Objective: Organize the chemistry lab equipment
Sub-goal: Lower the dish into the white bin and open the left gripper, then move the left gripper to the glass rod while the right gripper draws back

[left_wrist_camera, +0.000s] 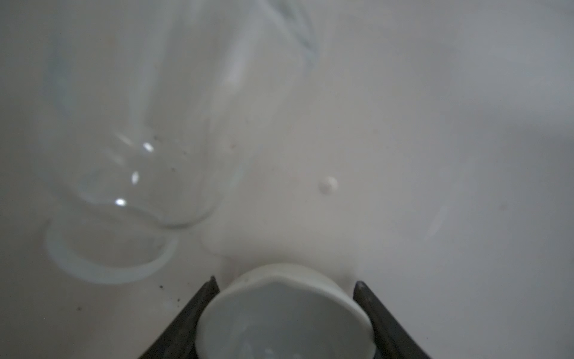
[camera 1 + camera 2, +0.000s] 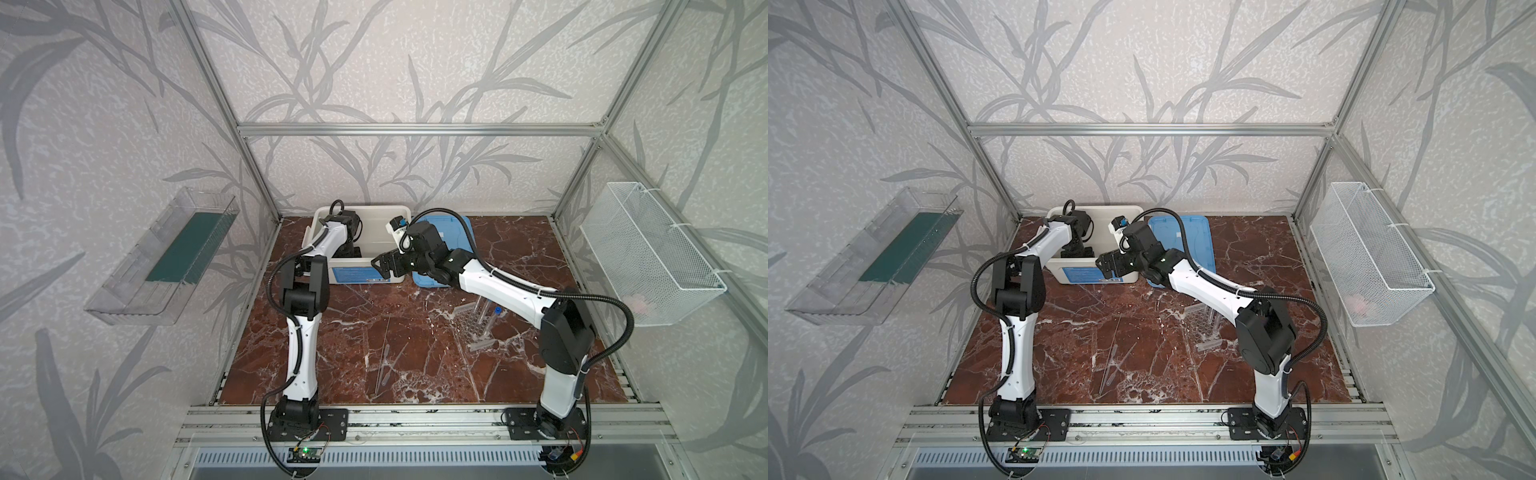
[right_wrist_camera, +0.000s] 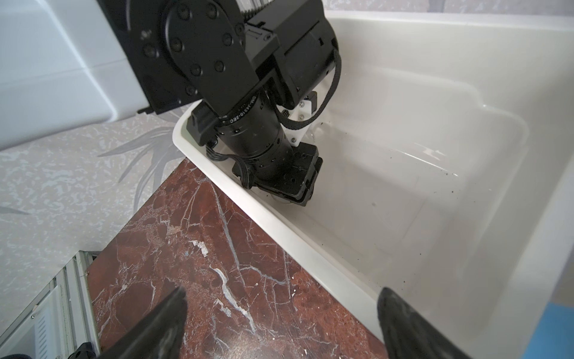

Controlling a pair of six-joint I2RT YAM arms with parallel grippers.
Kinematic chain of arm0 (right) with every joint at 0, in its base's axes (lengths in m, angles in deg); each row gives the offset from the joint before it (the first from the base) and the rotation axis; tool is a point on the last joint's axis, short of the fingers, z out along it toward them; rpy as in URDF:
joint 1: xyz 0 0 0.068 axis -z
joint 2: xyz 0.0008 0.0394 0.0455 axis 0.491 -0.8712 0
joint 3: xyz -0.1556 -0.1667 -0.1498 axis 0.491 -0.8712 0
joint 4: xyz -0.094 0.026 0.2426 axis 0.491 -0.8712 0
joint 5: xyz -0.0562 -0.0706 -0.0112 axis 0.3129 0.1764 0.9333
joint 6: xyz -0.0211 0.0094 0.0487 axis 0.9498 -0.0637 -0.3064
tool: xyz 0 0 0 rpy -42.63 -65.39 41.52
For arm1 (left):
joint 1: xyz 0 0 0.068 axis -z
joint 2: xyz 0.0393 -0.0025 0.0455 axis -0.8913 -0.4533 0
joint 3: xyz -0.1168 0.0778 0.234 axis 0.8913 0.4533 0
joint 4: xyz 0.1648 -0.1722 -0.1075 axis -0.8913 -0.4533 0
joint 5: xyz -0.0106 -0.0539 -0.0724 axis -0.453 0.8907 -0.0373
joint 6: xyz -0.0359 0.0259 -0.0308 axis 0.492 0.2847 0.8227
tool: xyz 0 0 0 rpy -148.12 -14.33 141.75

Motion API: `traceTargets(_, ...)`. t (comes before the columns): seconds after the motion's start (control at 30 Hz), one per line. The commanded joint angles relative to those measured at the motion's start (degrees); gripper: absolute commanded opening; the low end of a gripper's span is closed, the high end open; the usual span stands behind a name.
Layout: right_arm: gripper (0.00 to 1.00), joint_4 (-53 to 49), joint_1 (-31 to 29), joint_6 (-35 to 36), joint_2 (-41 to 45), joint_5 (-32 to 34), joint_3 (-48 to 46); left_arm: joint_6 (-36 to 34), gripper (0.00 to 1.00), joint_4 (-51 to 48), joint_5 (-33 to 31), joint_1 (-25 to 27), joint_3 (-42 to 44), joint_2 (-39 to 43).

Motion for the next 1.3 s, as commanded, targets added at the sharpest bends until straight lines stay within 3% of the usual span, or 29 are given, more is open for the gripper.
traceTargets(0.0,0.94,1.9,0.4,-0.6,2.6,0.3,-0.6,0.1,0.6,-0.8,-0.6,0.3,-0.4,0.9)
traceTargets(0.2,0.94,1.9,0.4,-0.7,2.8,0.1,-0.9,0.2,0.74,-0.9,-1.7,0.3,-0.7,2.2)
traceTargets(0.57,0.94,2.2,0.4,-0.7,5.0,-0.4,-1.8,0.8,0.86,-2.8,-2.6,0.4,-3.1,6.8)
traceTargets(0.7,0.95,2.4,0.4,-0.1,7.8,-1.2,-2.8,1.1,0.99,-3.9,-2.6,0.4,-4.7,10.6)
traceTargets(1.1,0.97,-1.8,0.7,4.1,21.1,-1.1,-9.2,0.2,0.99,-8.3,-0.4,1.7,-6.9,25.1)
traceTargets(1.27,0.96,-4.1,1.0,4.2,29.0,-0.6,-17.4,-1.8,0.98,-11.6,-4.5,5.8,-4.1,33.3)
